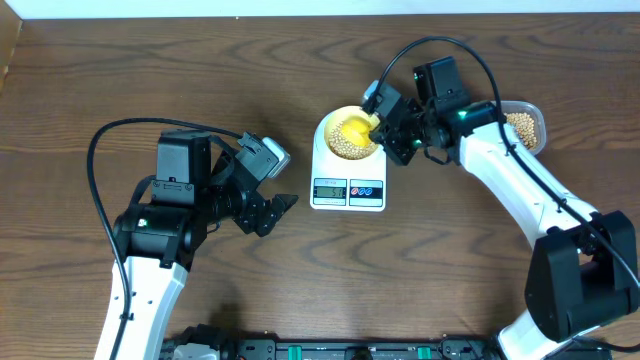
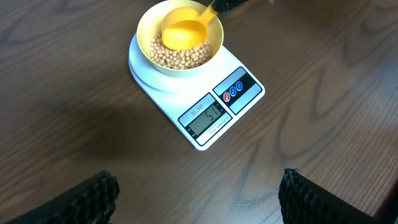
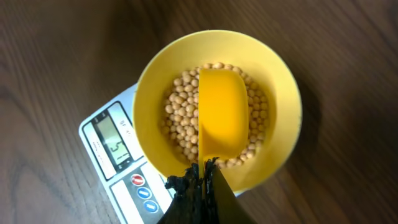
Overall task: Scoop item into bowl and weigh 50g on scale
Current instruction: 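Lower the scoop into the bowl to scoop out some soybeans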
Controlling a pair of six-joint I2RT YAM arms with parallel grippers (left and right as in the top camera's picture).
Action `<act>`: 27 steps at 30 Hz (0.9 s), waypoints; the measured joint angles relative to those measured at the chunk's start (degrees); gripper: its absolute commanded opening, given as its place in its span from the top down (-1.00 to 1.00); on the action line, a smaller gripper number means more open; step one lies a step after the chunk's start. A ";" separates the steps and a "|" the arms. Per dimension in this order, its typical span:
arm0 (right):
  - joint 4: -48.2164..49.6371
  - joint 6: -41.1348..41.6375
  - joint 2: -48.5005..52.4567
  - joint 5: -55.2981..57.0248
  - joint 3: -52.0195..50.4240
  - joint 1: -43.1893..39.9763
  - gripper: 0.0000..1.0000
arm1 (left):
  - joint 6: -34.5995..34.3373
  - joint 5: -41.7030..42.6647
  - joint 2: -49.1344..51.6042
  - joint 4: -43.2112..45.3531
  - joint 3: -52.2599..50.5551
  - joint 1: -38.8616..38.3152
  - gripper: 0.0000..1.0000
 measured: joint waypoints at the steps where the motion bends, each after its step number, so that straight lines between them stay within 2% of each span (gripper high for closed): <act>1: -0.07 -0.02 0.02 -0.02 0.00 0.20 0.98 | 0.00 0.00 0.00 0.00 0.00 0.00 -0.69; 16: -1.22 0.04 0.11 -2.08 0.00 1.27 0.98 | 0.00 0.00 0.00 0.00 0.00 0.00 -0.69; 27: -0.87 3.34 0.11 -5.79 0.00 1.09 0.98 | 0.00 0.00 0.00 0.00 0.00 0.00 -0.69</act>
